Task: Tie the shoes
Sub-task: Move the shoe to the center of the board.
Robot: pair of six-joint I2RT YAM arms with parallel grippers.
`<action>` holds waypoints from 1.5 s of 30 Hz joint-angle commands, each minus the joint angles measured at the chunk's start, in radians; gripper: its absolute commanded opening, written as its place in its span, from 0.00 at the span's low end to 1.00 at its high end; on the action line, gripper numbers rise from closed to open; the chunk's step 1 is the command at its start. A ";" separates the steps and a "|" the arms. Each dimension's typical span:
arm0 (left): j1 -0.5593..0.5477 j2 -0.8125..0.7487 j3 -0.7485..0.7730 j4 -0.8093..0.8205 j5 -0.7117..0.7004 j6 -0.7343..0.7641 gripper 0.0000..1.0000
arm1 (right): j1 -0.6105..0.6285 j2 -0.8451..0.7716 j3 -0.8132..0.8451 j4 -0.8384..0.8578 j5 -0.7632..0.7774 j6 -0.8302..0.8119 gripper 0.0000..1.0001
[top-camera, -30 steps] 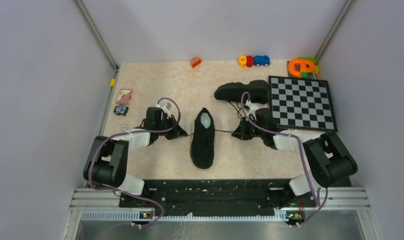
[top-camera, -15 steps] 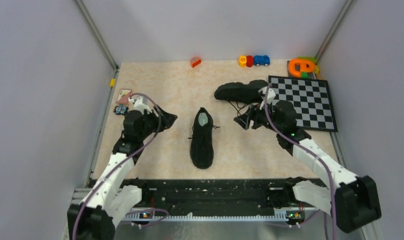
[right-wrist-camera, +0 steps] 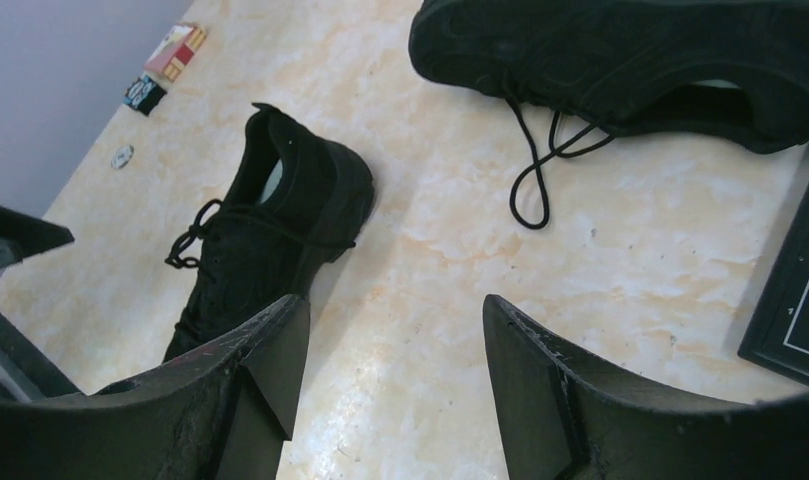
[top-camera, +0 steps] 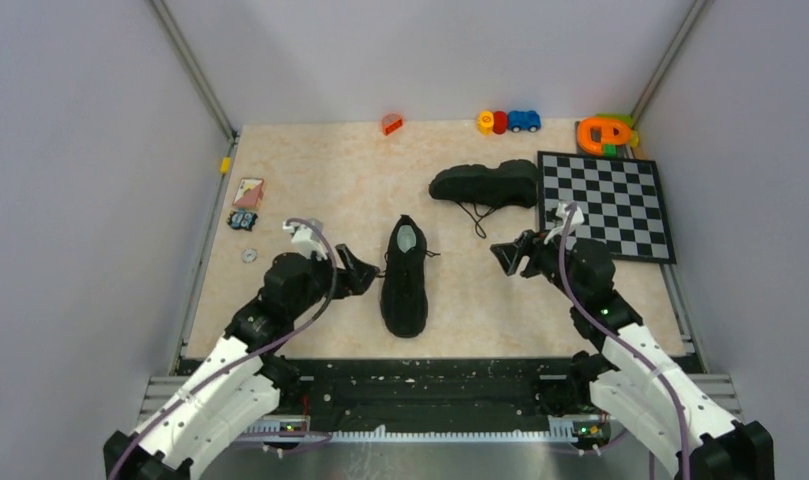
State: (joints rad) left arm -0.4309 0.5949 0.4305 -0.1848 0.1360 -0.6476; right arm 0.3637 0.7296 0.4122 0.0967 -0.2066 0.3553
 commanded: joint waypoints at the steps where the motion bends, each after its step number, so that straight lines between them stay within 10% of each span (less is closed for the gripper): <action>1: -0.200 0.115 0.123 -0.142 -0.260 -0.059 0.87 | -0.004 -0.045 -0.002 -0.029 0.053 0.033 0.66; 10: -0.606 0.445 0.299 -0.321 -0.711 -0.296 0.90 | -0.004 -0.072 -0.006 -0.069 0.050 0.056 0.65; 26: -0.698 0.899 0.513 -0.434 -0.691 -0.388 0.94 | -0.004 -0.047 -0.009 -0.049 -0.001 0.072 0.64; 35: -0.632 0.985 0.502 -0.413 -0.689 -0.367 0.94 | -0.004 -0.001 -0.003 -0.023 -0.019 0.081 0.64; 45: -0.220 0.843 0.398 -0.256 -0.604 -0.081 0.58 | -0.004 0.127 0.129 -0.094 0.126 0.055 0.64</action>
State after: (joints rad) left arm -0.7971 1.4830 0.8677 -0.4549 -0.4408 -0.8753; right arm 0.3634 0.8165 0.4385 -0.0158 -0.1608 0.4271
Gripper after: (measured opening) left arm 0.611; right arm 0.641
